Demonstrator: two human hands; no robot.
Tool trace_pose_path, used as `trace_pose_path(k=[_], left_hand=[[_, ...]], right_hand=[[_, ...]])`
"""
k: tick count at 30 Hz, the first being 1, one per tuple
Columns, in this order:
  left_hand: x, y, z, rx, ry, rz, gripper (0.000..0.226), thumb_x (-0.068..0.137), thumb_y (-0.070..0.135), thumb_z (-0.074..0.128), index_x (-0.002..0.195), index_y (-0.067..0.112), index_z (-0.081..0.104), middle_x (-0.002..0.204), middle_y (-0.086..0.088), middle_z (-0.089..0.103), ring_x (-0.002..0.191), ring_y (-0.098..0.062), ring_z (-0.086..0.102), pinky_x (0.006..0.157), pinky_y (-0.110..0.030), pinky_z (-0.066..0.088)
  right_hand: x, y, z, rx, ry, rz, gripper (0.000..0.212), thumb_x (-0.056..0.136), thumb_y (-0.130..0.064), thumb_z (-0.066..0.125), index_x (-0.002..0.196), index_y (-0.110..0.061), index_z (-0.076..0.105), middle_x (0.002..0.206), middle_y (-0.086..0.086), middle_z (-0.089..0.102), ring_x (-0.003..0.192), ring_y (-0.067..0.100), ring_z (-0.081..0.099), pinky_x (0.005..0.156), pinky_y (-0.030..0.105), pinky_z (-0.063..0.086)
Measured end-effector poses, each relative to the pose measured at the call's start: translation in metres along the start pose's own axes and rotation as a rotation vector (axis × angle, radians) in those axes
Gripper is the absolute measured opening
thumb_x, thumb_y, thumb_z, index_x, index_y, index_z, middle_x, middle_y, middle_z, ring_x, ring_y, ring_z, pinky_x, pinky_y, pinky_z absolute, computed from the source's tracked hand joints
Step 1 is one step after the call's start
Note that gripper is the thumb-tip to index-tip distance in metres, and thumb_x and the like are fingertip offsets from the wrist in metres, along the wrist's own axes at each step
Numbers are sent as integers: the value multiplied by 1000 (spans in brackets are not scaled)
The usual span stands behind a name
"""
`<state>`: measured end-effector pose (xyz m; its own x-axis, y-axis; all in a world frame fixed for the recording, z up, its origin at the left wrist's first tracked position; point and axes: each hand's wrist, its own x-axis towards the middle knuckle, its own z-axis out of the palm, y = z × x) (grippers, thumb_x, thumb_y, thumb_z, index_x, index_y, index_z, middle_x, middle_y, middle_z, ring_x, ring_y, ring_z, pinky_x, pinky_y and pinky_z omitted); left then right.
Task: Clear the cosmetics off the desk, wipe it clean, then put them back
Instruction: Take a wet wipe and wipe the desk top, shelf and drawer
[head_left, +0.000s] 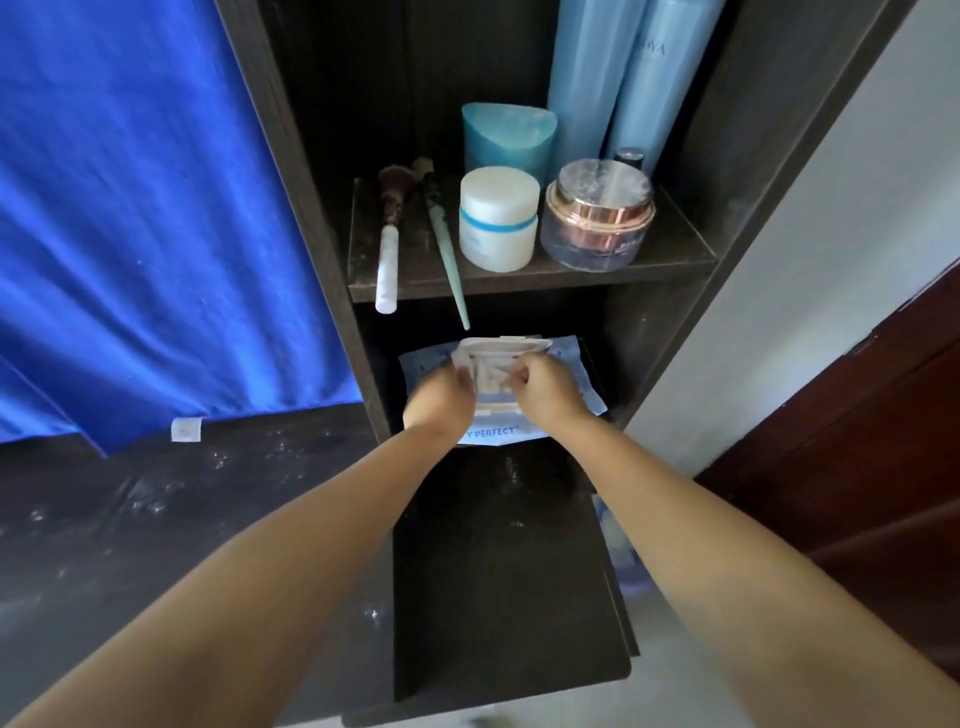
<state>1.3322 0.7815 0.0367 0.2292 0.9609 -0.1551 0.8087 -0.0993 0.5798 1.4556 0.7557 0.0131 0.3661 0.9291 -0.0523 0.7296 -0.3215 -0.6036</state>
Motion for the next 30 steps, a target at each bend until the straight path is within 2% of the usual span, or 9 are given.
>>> trace_pose_path(k=[6, 13, 16, 18, 21, 23, 25, 28, 30], left_hand=[[-3, -2, -5, -55, -49, -63, 30, 98, 10, 28, 114, -6, 48, 117, -22, 56, 107, -33, 54, 83, -34, 42], [-39, -7, -30, -493, -34, 4, 32, 96, 18, 34, 120, 3, 49, 115, -15, 58, 108, -32, 54, 88, -36, 41], [-81, -31, -49, -913, -238, -52, 47, 95, 48, 30, 114, 14, 57, 110, -9, 64, 103, -22, 59, 93, -37, 47], [-102, -60, -63, -1016, -451, -113, 50, 91, 56, 34, 110, 18, 60, 105, -7, 69, 98, -20, 64, 89, -38, 50], [-126, -114, -71, -859, -623, -80, 29, 92, 35, 49, 107, 14, 62, 100, -7, 71, 91, -17, 68, 88, -36, 52], [-133, -151, -68, -685, -543, -108, 18, 89, 14, 50, 96, 4, 63, 87, -12, 70, 76, -17, 67, 83, -32, 55], [-137, -188, -61, -507, -455, -149, 16, 85, 10, 48, 85, 2, 62, 75, -10, 65, 66, -18, 61, 73, -29, 53], [-138, -239, -51, -279, -320, -95, 10, 85, 13, 52, 84, 10, 61, 76, -2, 60, 75, -20, 54, 67, -24, 40], [-138, -267, -49, -181, -224, -40, 13, 88, 15, 51, 95, 12, 62, 88, -4, 61, 82, -21, 55, 73, -26, 42]], right_hand=[[-14, -14, -40, 316, 90, 38, 14, 92, -16, 51, 101, -12, 61, 99, 3, 62, 91, 15, 55, 77, 25, 40], [-67, -40, -83, 446, -11, 55, 8, 88, -14, 51, 87, -18, 57, 81, -2, 58, 76, 14, 56, 73, 29, 49], [-94, -53, -66, 420, -81, 50, 6, 87, -16, 52, 89, -16, 58, 87, 4, 59, 85, 17, 58, 82, 36, 53], [-113, -62, -43, 437, -116, 41, 6, 89, -17, 51, 88, -16, 57, 84, 4, 57, 82, 15, 57, 78, 34, 54], [-140, -76, 6, 446, -181, 51, 8, 91, -19, 50, 84, -21, 54, 79, 4, 58, 74, 15, 55, 67, 32, 50], [-157, -82, 44, 410, -227, 65, 11, 92, -20, 49, 82, -23, 53, 72, 0, 56, 64, 12, 50, 58, 28, 40], [-174, -83, 86, 335, -281, 87, 11, 93, -19, 47, 83, -21, 52, 70, 0, 54, 60, 12, 46, 53, 24, 33], [-196, -79, 141, 246, -287, 173, 9, 93, -15, 43, 90, -15, 52, 86, 5, 60, 75, 18, 52, 60, 28, 39], [-207, -75, 164, 168, -211, 230, 13, 91, -12, 44, 98, -14, 54, 102, 8, 60, 89, 22, 55, 73, 34, 46]])
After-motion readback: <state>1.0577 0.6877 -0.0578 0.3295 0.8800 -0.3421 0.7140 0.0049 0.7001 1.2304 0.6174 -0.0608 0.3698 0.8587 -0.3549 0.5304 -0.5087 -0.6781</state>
